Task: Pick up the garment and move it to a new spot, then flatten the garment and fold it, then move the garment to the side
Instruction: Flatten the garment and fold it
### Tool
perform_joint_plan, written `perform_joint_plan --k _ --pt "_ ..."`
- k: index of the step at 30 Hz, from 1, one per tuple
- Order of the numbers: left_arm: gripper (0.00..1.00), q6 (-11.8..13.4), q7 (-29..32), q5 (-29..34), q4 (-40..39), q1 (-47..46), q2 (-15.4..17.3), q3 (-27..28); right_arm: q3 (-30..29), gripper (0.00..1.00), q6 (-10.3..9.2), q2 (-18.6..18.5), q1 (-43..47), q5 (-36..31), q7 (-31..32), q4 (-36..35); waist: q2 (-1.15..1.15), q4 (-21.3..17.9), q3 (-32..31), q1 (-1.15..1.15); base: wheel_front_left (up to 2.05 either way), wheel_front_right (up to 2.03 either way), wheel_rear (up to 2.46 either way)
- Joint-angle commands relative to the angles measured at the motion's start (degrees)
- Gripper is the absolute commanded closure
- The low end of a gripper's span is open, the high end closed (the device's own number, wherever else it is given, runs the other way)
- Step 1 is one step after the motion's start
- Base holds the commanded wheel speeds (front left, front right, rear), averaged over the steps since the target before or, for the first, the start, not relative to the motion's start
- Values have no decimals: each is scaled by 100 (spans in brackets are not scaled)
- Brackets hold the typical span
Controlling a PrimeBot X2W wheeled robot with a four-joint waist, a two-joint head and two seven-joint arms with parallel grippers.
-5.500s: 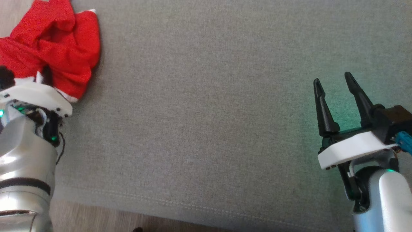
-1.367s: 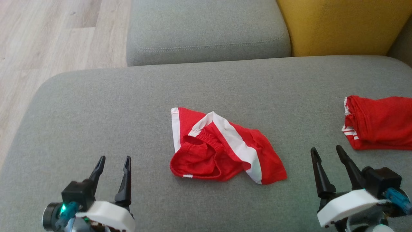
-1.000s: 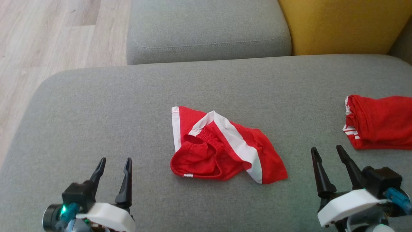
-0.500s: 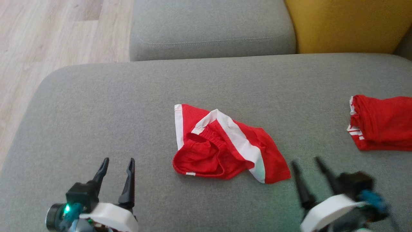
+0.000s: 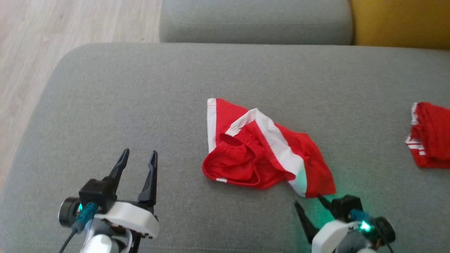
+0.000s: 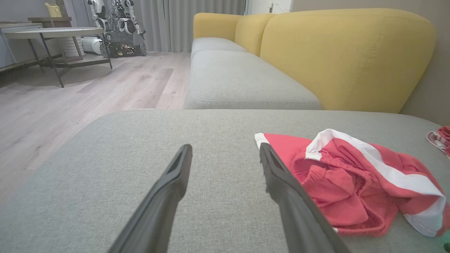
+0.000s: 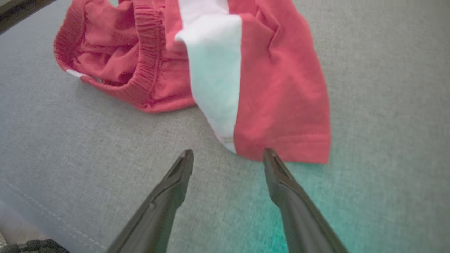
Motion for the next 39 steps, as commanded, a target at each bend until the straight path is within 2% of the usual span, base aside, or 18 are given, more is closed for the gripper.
perform_joint_plan --k 1,6,7,8,9,10,14,19,23,27,33,39 --pt "0 -21 -84 34 -150 -352 30 226 100 0 -5 -75 -278 -45 -114 -116 0 54 75 0 0 0 0" --pt "0 -28 -164 20 -83 -437 7 241 -96 0 -5 -57 -528 -211 -257 330 0 68 182 0 0 0 0" --pt "0 -29 -175 18 -72 -450 5 242 -138 11 -5 -49 -566 -226 -246 428 0 65 199 0 0 0 0" --pt "0 -29 -184 18 -63 -462 4 242 -158 62 -5 -40 -604 -213 -237 512 0 61 219 0 0 0 0" --pt "0 -29 -193 16 -54 -474 1 242 -161 95 -5 -32 -641 -189 -234 585 0 56 236 0 0 0 0" --pt "0 -26 -202 14 -47 -485 1 246 -151 100 -5 -27 -680 -167 -234 633 0 43 258 0 0 0 0" --pt "0 -18 -239 7 -13 -528 11 278 -82 100 -5 -27 -826 -32 -265 509 0 -25 343 0 0 0 0" --pt "0 -17 -282 -1 21 -585 -5 297 -200 100 -5 -154 -829 70 -166 -222 0 -85 417 0 0 0 0" --pt "0 -29 -309 -5 34 -638 -25 302 -558 100 -5 -243 -797 45 87 -917 0 -116 487 0 0 0 0" --pt "0 -65 -326 5 66 -735 -53 272 -961 100 -5 -356 -938 16 311 -1270 0 -90 575 0 0 0 0" --pt "0 -120 -344 36 108 -896 -98 218 -1325 100 -5 -570 -1380 -38 427 -1110 0 3 727 0 0 0 0" --pt "0 -193 -362 69 170 -1083 -173 167 -1534 100 -5 -843 -2037 -125 297 -269 0 144 951 0 0 0 0"
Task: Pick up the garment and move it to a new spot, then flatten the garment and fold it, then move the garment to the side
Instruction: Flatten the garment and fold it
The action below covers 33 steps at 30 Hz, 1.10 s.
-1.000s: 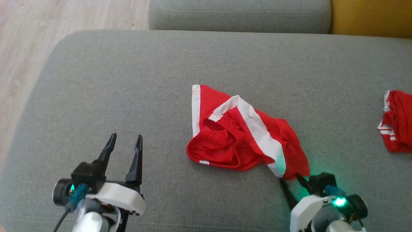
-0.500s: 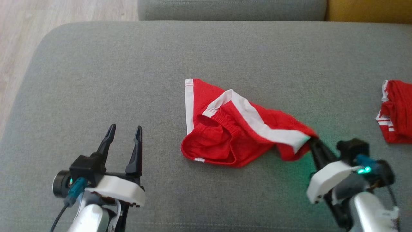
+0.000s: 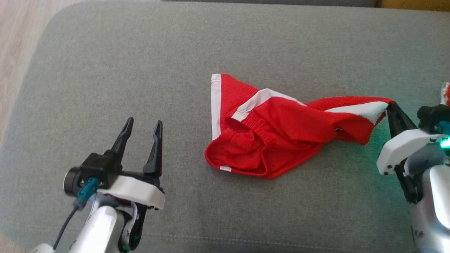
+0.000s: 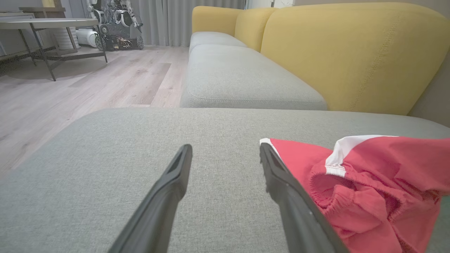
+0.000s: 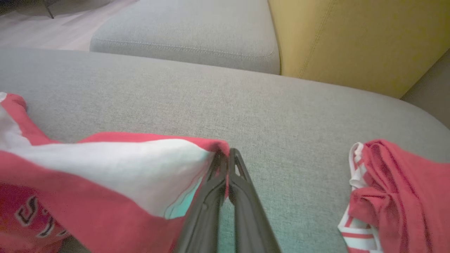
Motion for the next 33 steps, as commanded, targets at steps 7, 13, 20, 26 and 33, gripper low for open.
perform_joint_plan --k 7,13,20,26,33 --pt "0 -55 -73 77 -72 -382 -18 208 92 98 -5 -156 -659 -64 -481 1114 0 72 183 0 0 0 0" --pt "0 -67 -76 114 -30 -347 2 256 115 0 -5 -75 -830 -44 -917 1753 0 -60 96 0 0 0 0" --pt "0 -34 -77 124 -27 -125 54 331 -247 0 -5 39 -342 22 -1152 1473 0 -267 -175 0 0 0 0" --pt "0 70 -77 100 -77 168 125 437 -510 0 -5 334 326 79 -1141 366 0 -432 -431 0 0 0 0" --pt "0 186 -3 104 -212 400 211 455 -302 0 -5 639 902 184 -890 -1223 0 -496 -693 0 0 0 0"
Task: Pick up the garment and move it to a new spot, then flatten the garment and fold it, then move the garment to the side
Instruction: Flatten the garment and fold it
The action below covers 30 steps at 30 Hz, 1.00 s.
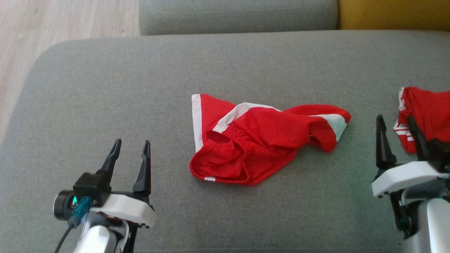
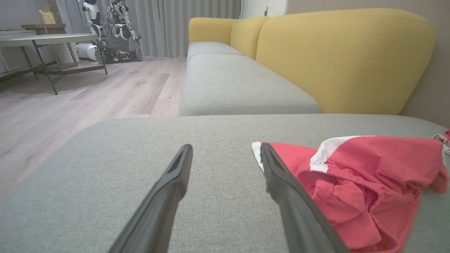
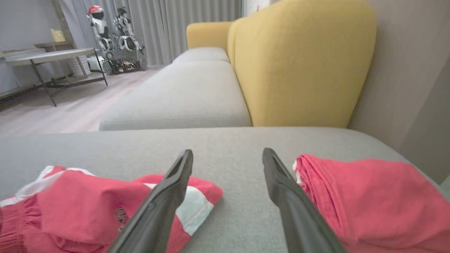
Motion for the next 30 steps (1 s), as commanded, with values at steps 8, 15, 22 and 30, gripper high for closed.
perform_joint_plan --k 8,15,22,30 --pt "0 130 148 24 -395 77 225 210 631 0 -5 102 530 195 370 -1410 0 -16 -258 0 0 0 0" --pt "0 225 248 3 -515 228 274 216 851 0 -5 113 939 350 553 -1763 0 -10 -356 0 0 0 0" --pt "0 277 284 1 -587 238 322 223 956 0 -5 114 1057 417 585 -1813 0 10 -353 0 0 0 0" --pt "0 317 300 8 -618 216 357 203 976 0 -5 114 1067 427 582 -1805 0 14 -345 0 0 0 0"
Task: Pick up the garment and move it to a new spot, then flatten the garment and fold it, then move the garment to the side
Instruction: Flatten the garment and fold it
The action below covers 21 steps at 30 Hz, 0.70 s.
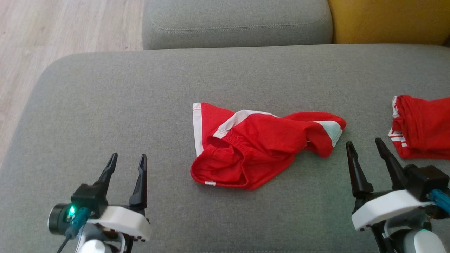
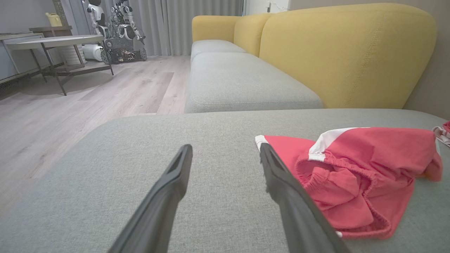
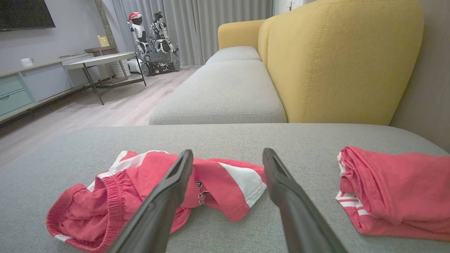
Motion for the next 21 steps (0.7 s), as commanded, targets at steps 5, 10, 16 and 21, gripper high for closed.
perform_joint_plan --k 5,10,16,21 --pt "0 19 108 88 -264 -425 134 74 130 0 -5 -31 -165 76 5 -223 0 38 78 0 0 0 0" --pt "0 -272 432 123 -218 -1047 -21 -289 153 0 -5 -31 -284 76 -5 -216 0 17 291 0 0 0 0" --pt "0 -746 955 69 319 -1998 -366 -768 247 0 -5 -30 -464 84 -23 -168 0 -153 601 0 0 0 0" --pt "0 -1033 1274 -98 983 -2497 -582 -929 312 0 -5 -30 -552 124 -52 -102 0 -297 775 0 0 0 0"
